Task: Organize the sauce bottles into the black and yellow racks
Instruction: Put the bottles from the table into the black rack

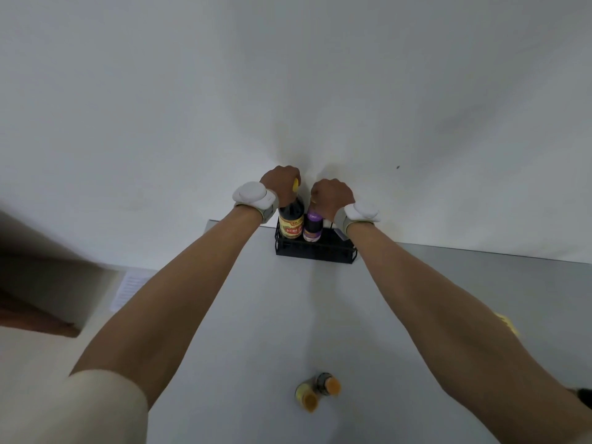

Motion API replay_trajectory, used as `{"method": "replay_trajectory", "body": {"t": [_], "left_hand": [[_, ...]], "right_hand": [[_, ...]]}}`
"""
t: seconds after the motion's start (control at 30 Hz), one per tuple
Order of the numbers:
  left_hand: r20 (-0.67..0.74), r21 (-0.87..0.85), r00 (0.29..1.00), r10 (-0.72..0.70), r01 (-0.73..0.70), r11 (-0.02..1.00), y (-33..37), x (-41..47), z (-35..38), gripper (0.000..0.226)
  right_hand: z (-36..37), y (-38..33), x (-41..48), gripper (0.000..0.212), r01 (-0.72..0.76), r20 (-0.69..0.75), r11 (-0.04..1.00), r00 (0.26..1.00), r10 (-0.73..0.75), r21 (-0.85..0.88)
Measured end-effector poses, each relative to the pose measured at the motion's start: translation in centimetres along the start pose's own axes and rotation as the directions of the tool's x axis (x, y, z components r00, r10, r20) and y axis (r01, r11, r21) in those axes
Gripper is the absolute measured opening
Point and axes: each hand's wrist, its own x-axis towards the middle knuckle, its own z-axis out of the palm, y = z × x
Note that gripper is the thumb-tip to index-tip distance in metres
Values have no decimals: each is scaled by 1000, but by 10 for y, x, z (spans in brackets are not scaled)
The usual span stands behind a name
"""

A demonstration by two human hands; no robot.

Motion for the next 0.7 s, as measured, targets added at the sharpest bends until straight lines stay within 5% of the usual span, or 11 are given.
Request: {"method": "replay_trajectory", "body": {"t": [0.53,0.7], "left_hand": [[-44,-65,999,16,-19,998,3,1,3,41],[-49,-41,998,-37,35,999,6,-3,8,47]], "right_hand": [[8,4,3,33,-92,-3,992,996,92,86],[8,10,-2,57,-99,62,992,994,95,73]]}}
